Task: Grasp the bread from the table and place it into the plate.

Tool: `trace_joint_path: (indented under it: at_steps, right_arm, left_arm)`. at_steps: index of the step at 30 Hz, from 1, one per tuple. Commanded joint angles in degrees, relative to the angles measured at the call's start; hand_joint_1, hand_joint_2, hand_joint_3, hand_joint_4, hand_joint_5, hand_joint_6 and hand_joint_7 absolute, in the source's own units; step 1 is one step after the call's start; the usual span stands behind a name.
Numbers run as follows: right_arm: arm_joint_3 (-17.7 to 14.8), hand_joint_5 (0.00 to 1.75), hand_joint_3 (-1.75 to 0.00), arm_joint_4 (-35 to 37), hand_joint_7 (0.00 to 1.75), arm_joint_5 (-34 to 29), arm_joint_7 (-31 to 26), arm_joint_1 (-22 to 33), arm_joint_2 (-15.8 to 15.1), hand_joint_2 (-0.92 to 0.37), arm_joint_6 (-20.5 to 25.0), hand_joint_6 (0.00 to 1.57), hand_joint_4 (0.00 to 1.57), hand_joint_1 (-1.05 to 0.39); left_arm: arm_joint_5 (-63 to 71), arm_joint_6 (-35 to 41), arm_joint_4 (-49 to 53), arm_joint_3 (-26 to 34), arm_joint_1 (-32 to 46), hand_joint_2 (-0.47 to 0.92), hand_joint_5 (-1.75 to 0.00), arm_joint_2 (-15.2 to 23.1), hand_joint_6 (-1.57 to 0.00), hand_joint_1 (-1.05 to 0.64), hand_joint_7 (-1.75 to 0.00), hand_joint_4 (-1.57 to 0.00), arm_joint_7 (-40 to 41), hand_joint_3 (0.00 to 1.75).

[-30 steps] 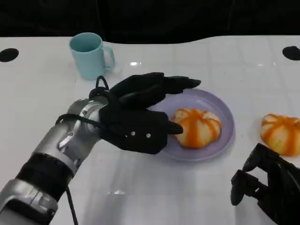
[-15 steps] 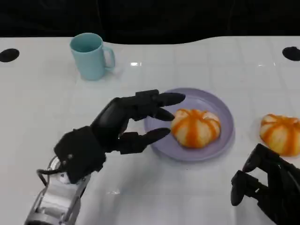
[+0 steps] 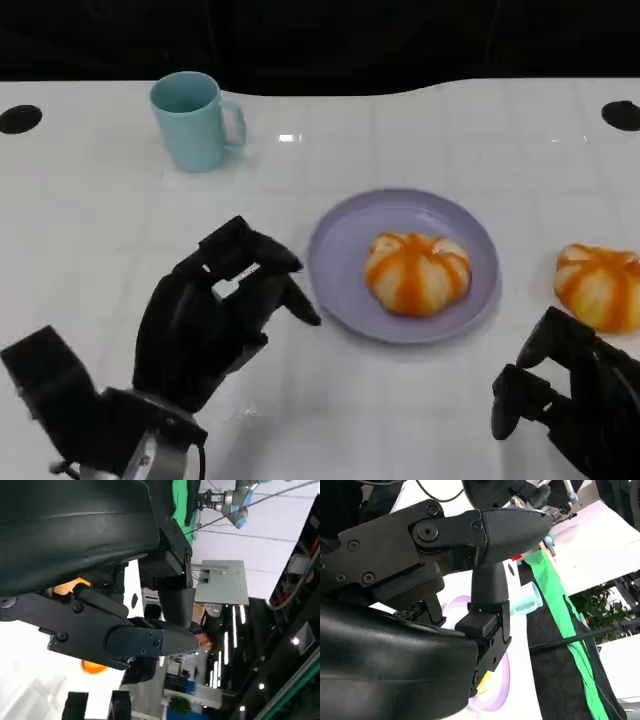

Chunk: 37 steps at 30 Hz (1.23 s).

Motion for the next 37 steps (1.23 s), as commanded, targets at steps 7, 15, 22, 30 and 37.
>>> trace_joint_path:
  at_steps: [7, 15, 22, 30, 37]
  right_arm:
    - [-0.1, 1.75, -0.33, -1.3, 1.61, 0.1, -0.7, 0.6, -0.6, -0.92, 0.5, 0.59, 0.74, -0.59]
    - [0.0, 1.75, -0.35, -1.3, 1.60, 0.3, -0.4, 0.6, -0.6, -0.92, -0.1, 0.59, 0.74, -0.58]
    - [-0.1, 1.75, -0.34, -1.6, 1.58, 0.4, -0.6, 0.7, -0.7, -0.92, 0.1, 0.62, 0.75, -0.58]
    - [-0.4, 1.75, -0.35, -0.9, 1.59, 0.5, -0.1, 0.3, -0.8, -0.92, -0.2, 0.61, 0.75, -0.59]
    - [-0.3, 1.75, -0.33, -1.1, 1.58, 0.2, -0.5, 0.2, -0.9, -0.92, 0.3, 0.63, 0.75, -0.59]
  left_arm:
    - [-5.2, 5.3, -4.2, 1.6, 6.8, 0.92, -1.75, -1.5, -0.55, -0.60, -1.66, -0.75, -3.3, 0.42]
    - [-3.9, 9.3, -6.3, 1.2, 12.2, 0.92, -1.75, -0.7, -0.53, -0.57, -1.75, -0.77, -2.7, 0.49]
    - [-4.6, 13.5, -5.8, 2.0, 13.3, 0.92, -1.75, 0.6, -0.51, -0.57, -1.75, -0.75, -3.6, 0.44]
    - [-4.5, 14.2, -5.2, 2.6, 12.6, 0.92, -1.75, 0.3, -0.52, -0.58, -1.75, -0.75, -4.7, 0.41]
    - [-4.2, 14.3, -4.9, 2.7, 12.1, 0.92, -1.75, 0.2, -0.53, -0.58, -1.75, -0.77, -4.9, 0.41]
